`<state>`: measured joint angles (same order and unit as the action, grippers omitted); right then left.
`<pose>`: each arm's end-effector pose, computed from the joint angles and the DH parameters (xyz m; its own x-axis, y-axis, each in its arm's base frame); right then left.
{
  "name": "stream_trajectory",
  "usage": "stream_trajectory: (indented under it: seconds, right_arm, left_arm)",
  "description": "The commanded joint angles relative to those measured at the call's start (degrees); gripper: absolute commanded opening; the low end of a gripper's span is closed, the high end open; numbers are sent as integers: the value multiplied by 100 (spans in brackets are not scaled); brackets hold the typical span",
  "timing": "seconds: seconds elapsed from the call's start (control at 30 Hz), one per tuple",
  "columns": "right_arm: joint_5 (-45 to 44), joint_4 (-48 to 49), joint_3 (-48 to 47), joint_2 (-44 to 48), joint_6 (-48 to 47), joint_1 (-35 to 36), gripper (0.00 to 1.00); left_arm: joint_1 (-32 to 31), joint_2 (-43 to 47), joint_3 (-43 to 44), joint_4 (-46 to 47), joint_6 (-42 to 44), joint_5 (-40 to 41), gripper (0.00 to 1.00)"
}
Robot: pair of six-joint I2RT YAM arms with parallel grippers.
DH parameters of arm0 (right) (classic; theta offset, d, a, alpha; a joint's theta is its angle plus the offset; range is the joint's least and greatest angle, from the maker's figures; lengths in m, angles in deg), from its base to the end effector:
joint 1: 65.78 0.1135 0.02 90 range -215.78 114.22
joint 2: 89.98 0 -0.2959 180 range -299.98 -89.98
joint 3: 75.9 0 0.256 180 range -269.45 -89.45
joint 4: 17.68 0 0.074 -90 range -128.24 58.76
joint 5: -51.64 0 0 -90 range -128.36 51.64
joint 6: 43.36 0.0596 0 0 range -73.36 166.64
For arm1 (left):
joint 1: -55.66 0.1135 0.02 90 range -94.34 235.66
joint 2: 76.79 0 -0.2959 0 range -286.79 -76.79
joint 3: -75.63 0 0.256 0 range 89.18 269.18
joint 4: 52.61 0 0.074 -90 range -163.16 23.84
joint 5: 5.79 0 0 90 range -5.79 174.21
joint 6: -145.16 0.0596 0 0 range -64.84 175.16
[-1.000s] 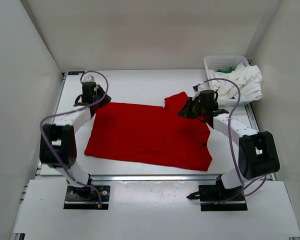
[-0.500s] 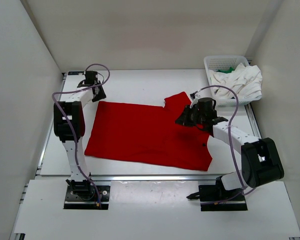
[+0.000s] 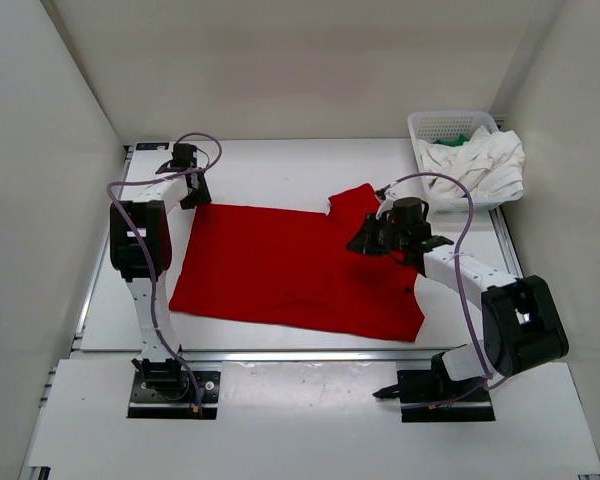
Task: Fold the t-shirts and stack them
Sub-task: Grap the side of the flattened tshirt furthest away from the robot with both arms
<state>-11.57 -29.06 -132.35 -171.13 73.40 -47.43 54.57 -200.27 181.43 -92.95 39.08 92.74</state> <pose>0.2856 0.1230 0.2240 -0.7813 0.1643 -0.6021 -0.3080 0.7376 0.6009 0.4976 -0.0006 0.1698 -0.7984 -0.2588 -0.5438 -0.2923 0.9560 -0.0258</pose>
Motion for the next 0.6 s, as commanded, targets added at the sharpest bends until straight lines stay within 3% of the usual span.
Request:
stream_trajectory:
  seconds: [0.0, 0.2, 0.27, 0.47, 0.57]
  right_arm:
    - [116, 292, -8, 64, -5, -16, 2]
    - [169, 354, -35, 81, -4, -15, 2]
    - [274, 380, 35, 81, 39, -59, 2]
    - [327, 441, 36, 265, 75, -147, 3]
    - [284, 503, 36, 248, 92, -174, 3]
  left_arm:
    - [55, -9, 205, -89, 61, 148, 51]
    - [-24, -396, 804, -582, 192, 228, 52]
    - [-41, -448, 891, -618, 192, 263, 45]
    - [37, -457, 848, -644, 281, 412, 40]
    - [38, -317, 646, -495, 272, 421, 28]
